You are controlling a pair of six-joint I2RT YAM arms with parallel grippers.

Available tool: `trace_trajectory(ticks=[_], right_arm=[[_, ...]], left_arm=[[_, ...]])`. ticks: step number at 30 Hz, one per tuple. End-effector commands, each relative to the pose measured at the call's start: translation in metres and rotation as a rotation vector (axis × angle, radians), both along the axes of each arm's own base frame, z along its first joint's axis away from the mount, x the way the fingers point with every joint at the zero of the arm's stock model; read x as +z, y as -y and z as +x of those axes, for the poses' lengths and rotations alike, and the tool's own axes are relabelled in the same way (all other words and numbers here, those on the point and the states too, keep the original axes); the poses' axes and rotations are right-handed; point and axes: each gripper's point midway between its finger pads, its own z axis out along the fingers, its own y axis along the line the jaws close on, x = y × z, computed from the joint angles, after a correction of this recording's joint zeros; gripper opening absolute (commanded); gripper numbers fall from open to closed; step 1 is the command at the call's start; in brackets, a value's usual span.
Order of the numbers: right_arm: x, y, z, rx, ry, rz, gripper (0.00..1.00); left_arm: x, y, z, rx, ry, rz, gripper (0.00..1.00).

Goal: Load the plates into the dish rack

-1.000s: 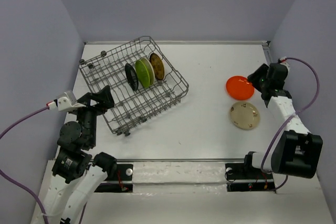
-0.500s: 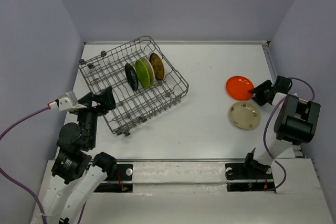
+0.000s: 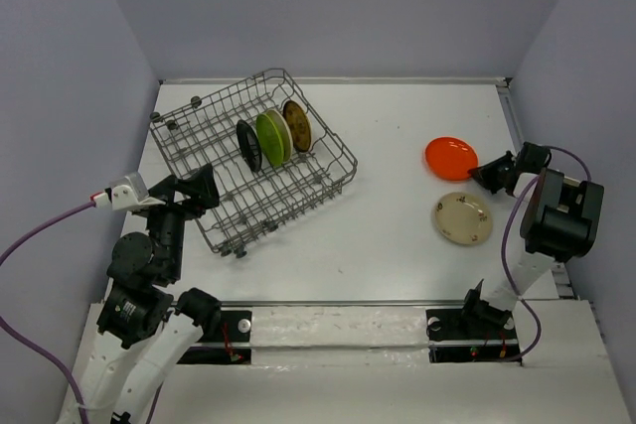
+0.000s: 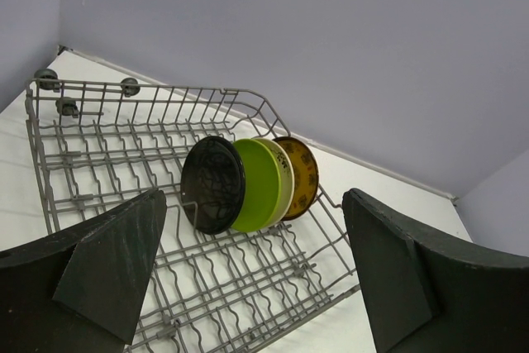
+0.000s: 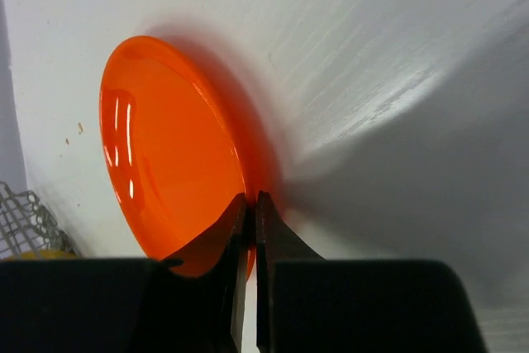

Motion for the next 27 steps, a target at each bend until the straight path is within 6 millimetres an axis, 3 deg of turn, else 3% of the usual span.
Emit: trace_trajectory(ticks=[1, 2, 3, 4, 5, 7, 8, 10, 11, 15, 16, 17, 18, 19, 20, 21, 22, 23, 25, 26, 27], right_arm=[[0.081, 0.011, 0.026, -0.059, 0.171, -0.120, 0.07], [0.100, 0.005, 0.029, -0.054, 0.198, -0.160, 0.07], [0.140, 0.009, 0.032, -0.086, 0.231, -0.281, 0.07], [0.148, -0.014, 0.030, -0.086, 0.183, -0.372, 0.07], [0.178, -0.024, 0.029, -0.077, 0.225, -0.472, 0.07], [0.213, -0.053, 0.030, -0.061, 0.275, -0.559, 0.07], [0.239, -0.088, 0.032, -0.030, 0.324, -0.604, 0.07], [0.268, -0.124, 0.030, 0.002, 0.386, -0.635, 0.07], [0.294, -0.164, 0.026, 0.042, 0.448, -0.668, 0.07], [0.322, -0.242, 0.021, 0.114, 0.502, -0.789, 0.07], [0.353, -0.290, 0.009, 0.164, 0.585, -0.766, 0.07], [0.358, -0.309, 0.007, 0.182, 0.596, -0.791, 0.07], [0.368, -0.348, 0.002, 0.219, 0.624, -0.830, 0.07], [0.371, -0.368, 0.001, 0.238, 0.638, -0.851, 0.07], [0.349, -0.392, 0.008, 0.278, 0.603, -0.946, 0.07], [0.349, -0.410, 0.007, 0.295, 0.611, -0.976, 0.07], [0.377, -0.426, 0.005, 0.270, 0.660, -0.959, 0.07], [0.350, -0.461, 0.002, 0.315, 0.640, -1.023, 0.07], [0.347, -0.489, -0.002, 0.354, 0.655, -1.106, 0.07], [0.370, -0.504, -0.012, 0.332, 0.701, -1.076, 0.07], [0.367, -0.514, -0.013, 0.348, 0.705, -1.115, 0.07]], left_arm=[[0.011, 0.001, 0.002, -0.001, 0.040, -0.006, 0.99], [0.010, 0.001, 0.003, -0.001, 0.039, -0.003, 0.99], [0.010, 0.002, 0.003, -0.002, 0.039, -0.003, 0.99], [0.010, 0.003, 0.004, -0.007, 0.038, -0.001, 0.99], [0.009, 0.003, 0.006, -0.002, 0.033, 0.003, 0.99], [0.008, 0.001, 0.007, 0.008, 0.028, 0.003, 0.99], [0.008, 0.000, 0.007, 0.016, 0.026, 0.001, 0.99], [0.008, -0.009, 0.006, 0.060, 0.025, -0.011, 0.99], [0.010, -0.016, 0.004, 0.091, 0.025, -0.018, 0.99], [0.013, -0.034, -0.004, 0.174, 0.035, -0.053, 0.99], [0.015, -0.042, -0.007, 0.211, 0.042, -0.067, 0.99], [0.015, -0.046, -0.009, 0.231, 0.047, -0.080, 0.99], [0.018, -0.055, -0.015, 0.265, 0.061, -0.097, 0.99], [0.018, -0.058, -0.018, 0.280, 0.067, -0.105, 0.99], [0.020, -0.063, -0.022, 0.294, 0.078, -0.119, 0.99], [0.020, -0.067, -0.025, 0.316, 0.082, -0.128, 0.99], [0.020, -0.071, -0.027, 0.330, 0.086, -0.136, 0.99], [0.021, -0.073, -0.030, 0.339, 0.092, -0.143, 0.99], [0.021, -0.079, -0.034, 0.370, 0.091, -0.153, 0.99], [0.020, -0.081, -0.035, 0.374, 0.093, -0.157, 0.99], [0.021, -0.082, -0.036, 0.377, 0.095, -0.160, 0.99]])
